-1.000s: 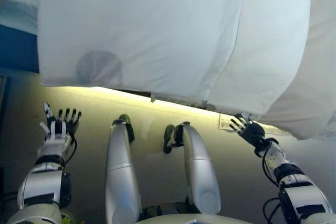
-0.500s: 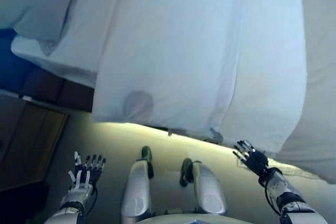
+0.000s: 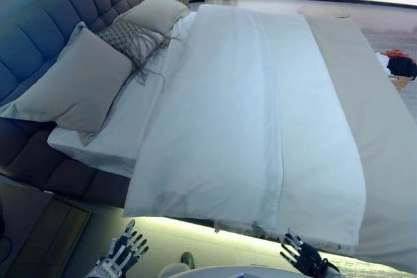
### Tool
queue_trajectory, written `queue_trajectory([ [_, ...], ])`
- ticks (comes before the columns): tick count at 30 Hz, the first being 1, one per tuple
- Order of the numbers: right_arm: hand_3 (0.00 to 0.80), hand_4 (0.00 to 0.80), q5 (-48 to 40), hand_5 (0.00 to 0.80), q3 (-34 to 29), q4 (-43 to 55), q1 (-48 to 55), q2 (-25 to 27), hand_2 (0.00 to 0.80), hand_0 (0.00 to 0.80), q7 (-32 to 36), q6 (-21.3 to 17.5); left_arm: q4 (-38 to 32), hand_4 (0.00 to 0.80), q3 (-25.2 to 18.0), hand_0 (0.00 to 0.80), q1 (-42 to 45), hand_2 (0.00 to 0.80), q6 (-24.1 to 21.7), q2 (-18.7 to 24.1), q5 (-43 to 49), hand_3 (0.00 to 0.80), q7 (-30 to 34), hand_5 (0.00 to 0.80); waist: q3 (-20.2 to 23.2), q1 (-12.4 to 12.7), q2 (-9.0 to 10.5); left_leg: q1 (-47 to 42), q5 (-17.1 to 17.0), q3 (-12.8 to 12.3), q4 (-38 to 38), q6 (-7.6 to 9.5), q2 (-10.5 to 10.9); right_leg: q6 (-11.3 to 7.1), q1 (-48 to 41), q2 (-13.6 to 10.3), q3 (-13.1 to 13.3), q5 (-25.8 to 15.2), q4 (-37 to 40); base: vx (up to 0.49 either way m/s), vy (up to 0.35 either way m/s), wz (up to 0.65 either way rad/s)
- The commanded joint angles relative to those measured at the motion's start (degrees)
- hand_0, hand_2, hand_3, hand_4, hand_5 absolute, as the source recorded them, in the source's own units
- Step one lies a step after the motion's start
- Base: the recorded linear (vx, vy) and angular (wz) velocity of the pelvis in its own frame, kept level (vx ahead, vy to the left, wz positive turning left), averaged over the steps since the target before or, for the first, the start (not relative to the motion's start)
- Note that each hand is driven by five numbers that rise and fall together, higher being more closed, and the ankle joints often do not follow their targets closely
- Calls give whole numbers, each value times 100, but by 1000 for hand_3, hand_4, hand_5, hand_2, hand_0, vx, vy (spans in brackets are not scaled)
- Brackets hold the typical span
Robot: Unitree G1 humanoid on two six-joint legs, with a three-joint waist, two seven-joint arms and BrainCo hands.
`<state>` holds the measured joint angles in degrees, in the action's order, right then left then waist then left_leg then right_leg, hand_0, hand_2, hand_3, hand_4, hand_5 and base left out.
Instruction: Make the bed neatly
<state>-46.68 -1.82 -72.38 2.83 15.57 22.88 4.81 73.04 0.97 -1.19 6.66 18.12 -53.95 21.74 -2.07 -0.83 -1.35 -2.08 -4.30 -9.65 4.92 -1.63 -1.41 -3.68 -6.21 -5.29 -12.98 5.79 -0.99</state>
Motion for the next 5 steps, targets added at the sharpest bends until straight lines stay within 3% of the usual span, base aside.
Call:
queue_trajectory([
  [1, 0, 0, -481, 0, -206, -362, -283, -214, 0, 0, -372, -127, 316, 0, -306, 0, -295, 0, -337, -418, -697, 0, 59, 0, -23, -20, -8, -208, 428, -2, -40, -53, 177, -206, 244, -102, -105, -826, 451, 0, 0, 0],
  [5, 0, 0, -354, 0, -299, -739, -289, -470, 0, 0, -786, -256, 475, 0, -413, 0, -223, 0, -769, -857, -626, 0, -177, 0, 53, 58, 57, -316, 482, -2, -45, -25, 156, -149, 99, -65, -164, -772, 454, 43, -48, 2],
])
